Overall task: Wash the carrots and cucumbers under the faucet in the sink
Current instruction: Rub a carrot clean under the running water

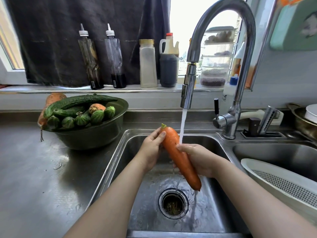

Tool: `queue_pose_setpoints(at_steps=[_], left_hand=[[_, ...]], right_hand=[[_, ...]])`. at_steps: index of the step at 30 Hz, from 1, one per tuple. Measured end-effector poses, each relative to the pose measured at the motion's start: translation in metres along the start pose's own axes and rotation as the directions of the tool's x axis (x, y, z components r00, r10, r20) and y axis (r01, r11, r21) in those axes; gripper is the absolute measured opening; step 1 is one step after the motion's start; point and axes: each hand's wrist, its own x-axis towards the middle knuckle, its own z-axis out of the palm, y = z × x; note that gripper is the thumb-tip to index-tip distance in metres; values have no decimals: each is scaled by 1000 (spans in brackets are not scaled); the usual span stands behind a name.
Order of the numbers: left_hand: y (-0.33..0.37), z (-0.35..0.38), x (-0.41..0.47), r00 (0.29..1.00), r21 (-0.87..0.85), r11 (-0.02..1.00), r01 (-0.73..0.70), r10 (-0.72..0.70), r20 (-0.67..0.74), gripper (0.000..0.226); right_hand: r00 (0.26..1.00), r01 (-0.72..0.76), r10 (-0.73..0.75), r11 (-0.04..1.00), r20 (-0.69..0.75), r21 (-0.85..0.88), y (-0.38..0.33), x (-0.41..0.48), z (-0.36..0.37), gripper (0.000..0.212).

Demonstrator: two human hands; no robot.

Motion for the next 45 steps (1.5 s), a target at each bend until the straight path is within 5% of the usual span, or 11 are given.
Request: queue_pose_setpoints(at_steps=[5,10,22,26,31,45], left_hand=[[2,1,-2,1000,41,999,-3,2,24,58],[1,2,-1,999,37,999,-10,9,35,45],[-2,4,-1,1000,36,999,-20,19,11,71],[-3,2,1,1000,32,999,-22,21,10,58],[-4,2,1,999,43,998,-38,37,13,73],[0,4,-4,998,47,998,-52,50,46,71]], right_hand=[[996,2,-9,998,-94,-70,3,7,5,39],[998,-42,41,999,-37,-29,4,7,-2,33],[996,-58,59,998,-61,10,4,9,-1,44],[998,-61,61,998,-5,6,3,7,-5,44],[999,-31,32,999,-25,16,1,3,1,35],[998,-51,50,999,25,20,6,11,-10,40]])
